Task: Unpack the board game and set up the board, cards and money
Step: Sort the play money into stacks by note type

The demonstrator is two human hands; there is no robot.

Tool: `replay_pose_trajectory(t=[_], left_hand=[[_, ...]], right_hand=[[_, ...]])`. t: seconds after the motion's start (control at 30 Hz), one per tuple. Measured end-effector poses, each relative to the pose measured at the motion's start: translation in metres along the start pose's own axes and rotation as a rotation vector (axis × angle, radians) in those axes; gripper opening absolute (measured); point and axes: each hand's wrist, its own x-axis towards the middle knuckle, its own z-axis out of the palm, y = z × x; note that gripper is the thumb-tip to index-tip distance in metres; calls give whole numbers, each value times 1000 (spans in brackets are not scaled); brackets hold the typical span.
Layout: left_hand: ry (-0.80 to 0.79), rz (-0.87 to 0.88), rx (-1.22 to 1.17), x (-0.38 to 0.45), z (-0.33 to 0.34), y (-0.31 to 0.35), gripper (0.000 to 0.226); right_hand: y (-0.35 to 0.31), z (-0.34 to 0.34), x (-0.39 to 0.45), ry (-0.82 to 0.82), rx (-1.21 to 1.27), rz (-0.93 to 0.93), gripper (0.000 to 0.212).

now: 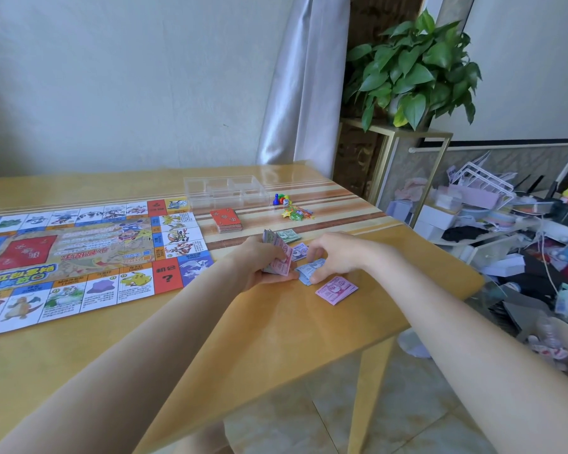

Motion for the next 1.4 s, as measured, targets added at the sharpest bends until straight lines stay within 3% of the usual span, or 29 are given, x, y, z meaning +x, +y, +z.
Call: replay_pose_trajectory(t=[0.5,0.63,0.73,0.83,0.97,1.13,1.27,1.4], left_hand=[[21,29,-31,-5,1,-4,14],[51,153,-36,-3,-7,-6,18],[0,249,-219,-4,-18,-3,22],[-40,247,-372,-8,-23,-1,14],[-93,251,-304,-15,-28,-3,20],[-248,186,-476,-19,-34,1,26],[-148,196,-350,-18,-25,-2,25],[-119,187,-157,-16,-18,-8,20]], right_hand=[[-9,6,1,54,-26,6,47],[-11,1,0,131,-20,-13,43],[-23,-5,5,381,349,-72,24],[-45,-3,9,352,794,-71,26],[-56,5,10,308,922,-61,14],[-47,8,16,350,831,1,17],[-40,3,12,369,792,5,18],[-33,-11,3,331,526,-30,10]])
